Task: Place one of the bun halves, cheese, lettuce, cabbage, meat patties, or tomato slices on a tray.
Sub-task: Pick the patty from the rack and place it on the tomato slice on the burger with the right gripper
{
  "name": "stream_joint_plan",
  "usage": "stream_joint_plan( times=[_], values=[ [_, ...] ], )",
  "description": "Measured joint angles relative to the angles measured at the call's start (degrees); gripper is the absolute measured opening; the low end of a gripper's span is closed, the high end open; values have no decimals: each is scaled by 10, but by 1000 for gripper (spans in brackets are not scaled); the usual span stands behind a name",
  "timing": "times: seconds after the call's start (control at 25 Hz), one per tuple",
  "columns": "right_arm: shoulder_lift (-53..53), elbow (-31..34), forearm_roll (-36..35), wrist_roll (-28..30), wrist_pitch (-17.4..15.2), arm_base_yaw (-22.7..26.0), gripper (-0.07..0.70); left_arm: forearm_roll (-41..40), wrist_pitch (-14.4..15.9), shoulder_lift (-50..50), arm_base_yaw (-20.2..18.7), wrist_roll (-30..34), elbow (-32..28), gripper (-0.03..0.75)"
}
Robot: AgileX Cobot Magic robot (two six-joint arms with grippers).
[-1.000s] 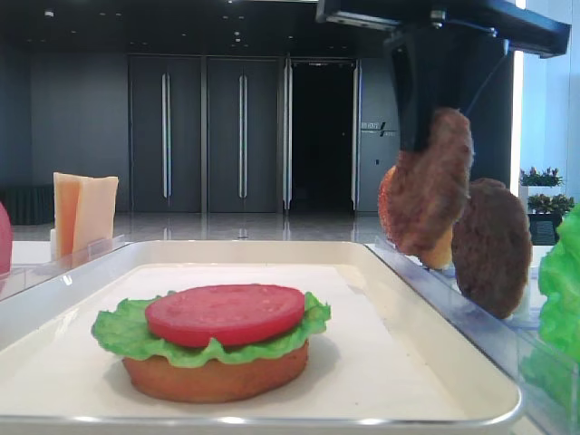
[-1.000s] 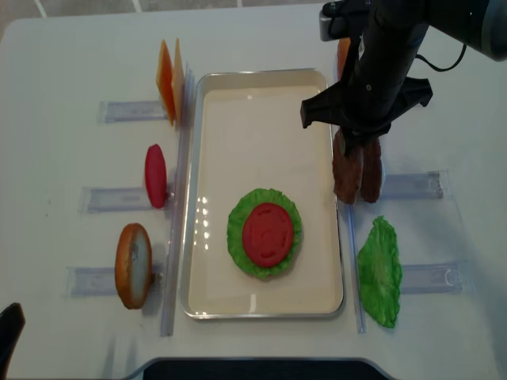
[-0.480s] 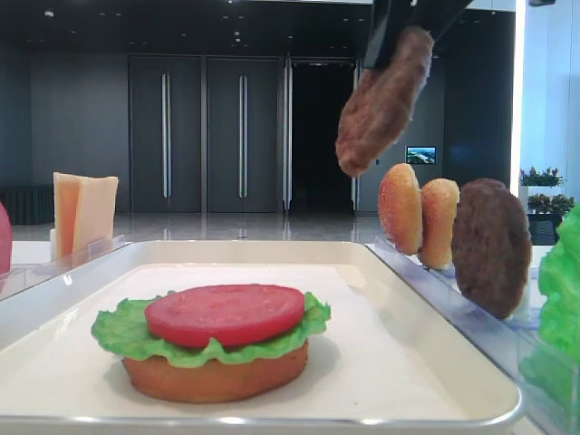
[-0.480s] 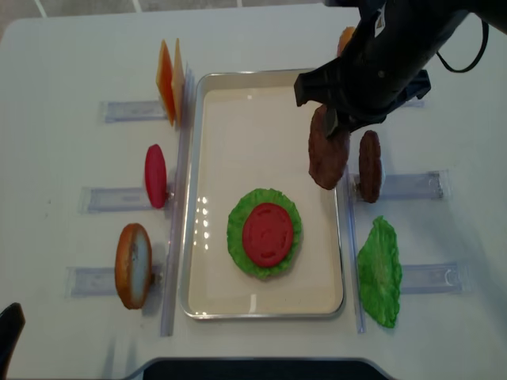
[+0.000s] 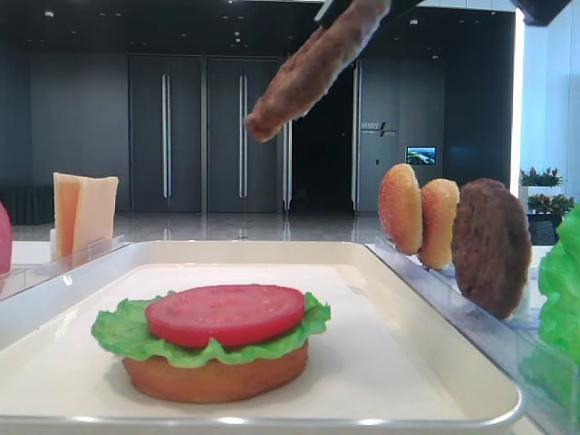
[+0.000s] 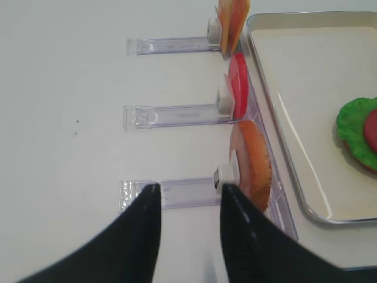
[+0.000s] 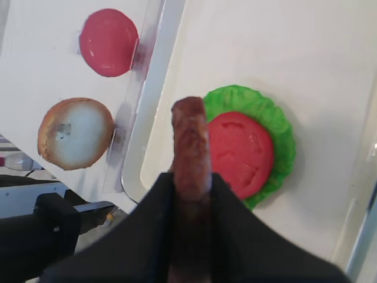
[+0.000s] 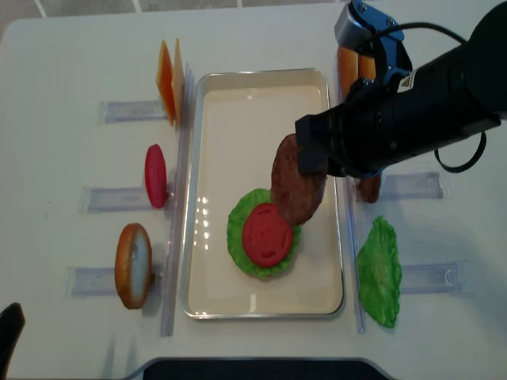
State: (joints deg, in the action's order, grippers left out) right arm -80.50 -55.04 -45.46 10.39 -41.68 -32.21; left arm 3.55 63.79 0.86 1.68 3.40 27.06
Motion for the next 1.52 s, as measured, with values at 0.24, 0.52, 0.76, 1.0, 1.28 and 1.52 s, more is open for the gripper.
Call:
stream_joint_plan(
  times=[0.24,0.52,0.76,1.0,1.28,1.52],
  values=[
    [-2,54,-178,162,32,0,134,0,0,0,0,0,0,265],
    [-53,55,-252,237,40,0,134,0,0,0,0,0,0,265],
    [-97,55,-287,283,36,0,134,0,0,0,0,0,0,265],
    [-141,55,-323,318,34,0,134,0,0,0,0,0,0,265],
    [-168,55,-350,345,33,0,134,0,0,0,0,0,0,265],
    [-188,55,-370,362,33,0,134,0,0,0,0,0,0,265]
  ],
)
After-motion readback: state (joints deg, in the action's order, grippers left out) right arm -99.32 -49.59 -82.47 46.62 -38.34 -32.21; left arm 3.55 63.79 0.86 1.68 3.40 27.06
